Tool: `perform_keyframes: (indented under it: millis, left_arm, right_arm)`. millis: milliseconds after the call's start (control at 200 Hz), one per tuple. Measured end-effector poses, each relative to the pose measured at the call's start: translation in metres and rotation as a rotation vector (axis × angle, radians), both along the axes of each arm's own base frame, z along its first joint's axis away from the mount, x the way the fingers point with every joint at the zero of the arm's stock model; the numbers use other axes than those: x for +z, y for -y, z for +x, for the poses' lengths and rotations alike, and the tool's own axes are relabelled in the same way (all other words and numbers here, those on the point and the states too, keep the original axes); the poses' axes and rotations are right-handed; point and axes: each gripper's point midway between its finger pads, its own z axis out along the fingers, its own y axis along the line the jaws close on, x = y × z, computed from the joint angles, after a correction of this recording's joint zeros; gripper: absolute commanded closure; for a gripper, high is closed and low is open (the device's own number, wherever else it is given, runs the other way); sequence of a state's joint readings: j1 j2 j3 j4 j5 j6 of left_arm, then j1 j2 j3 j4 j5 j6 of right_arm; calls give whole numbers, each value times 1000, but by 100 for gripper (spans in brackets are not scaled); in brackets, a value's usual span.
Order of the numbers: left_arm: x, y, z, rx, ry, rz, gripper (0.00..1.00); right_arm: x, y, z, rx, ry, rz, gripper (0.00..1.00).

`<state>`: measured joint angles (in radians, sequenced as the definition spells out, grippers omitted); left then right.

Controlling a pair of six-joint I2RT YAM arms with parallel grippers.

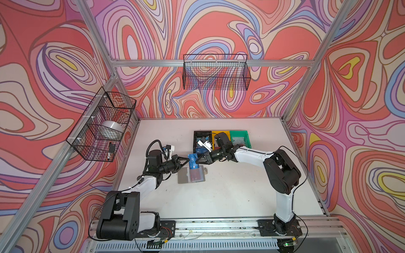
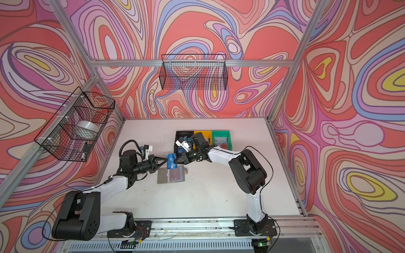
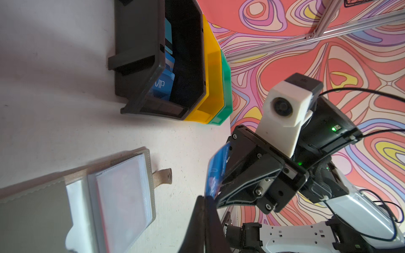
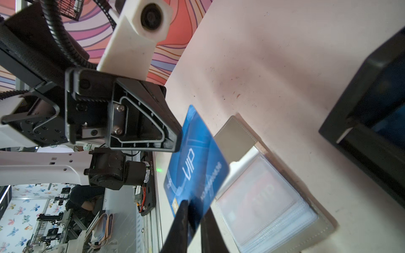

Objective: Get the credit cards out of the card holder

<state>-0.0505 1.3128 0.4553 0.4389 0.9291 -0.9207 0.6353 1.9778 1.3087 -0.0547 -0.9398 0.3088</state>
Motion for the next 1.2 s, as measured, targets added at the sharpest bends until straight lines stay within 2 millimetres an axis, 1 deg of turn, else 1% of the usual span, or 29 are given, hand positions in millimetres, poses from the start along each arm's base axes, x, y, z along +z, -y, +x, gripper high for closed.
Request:
perform_keyframes:
  millis: [50, 165, 255, 416, 596, 681, 776, 966, 1042, 1127, 1202]
  left_arm:
    - [-3, -1, -1, 4, -11, 9, 80]
    - [-9, -2, -3, 5, -34, 22, 81]
    - [-10, -2, -4, 3, -37, 27, 76]
    - [-14, -3, -5, 3, -53, 45, 67]
    - [-10, -9, -8, 20, -50, 82, 63]
    - [-4, -10, -6, 24, -38, 100, 63]
    - [3, -12, -2, 31, -16, 118, 63]
    - [-1, -13, -3, 34, -29, 133, 63]
    - [-3, -13, -3, 35, -35, 134, 63]
    - [-6, -13, -3, 34, -46, 135, 63]
    - [-9, -13, -3, 33, -57, 136, 63]
  right_arm:
    - [1, -1, -1, 9, 1, 8, 94]
    - [2, -1, -3, 18, -1, 16, 97]
    - [1, -1, -5, 20, -5, 16, 100]
    - [0, -1, -5, 22, -5, 17, 100]
    - [0, 5, -4, 15, 19, -38, 100]
    - [7, 7, 6, 2, 57, -75, 100]
    - [21, 11, 21, -18, 114, -109, 100]
    - [61, 22, 53, -34, 289, -213, 100]
    - [73, 25, 67, -30, 372, -266, 100]
    - [77, 28, 81, -14, 449, -330, 100]
    - [73, 31, 91, 1, 497, -390, 100]
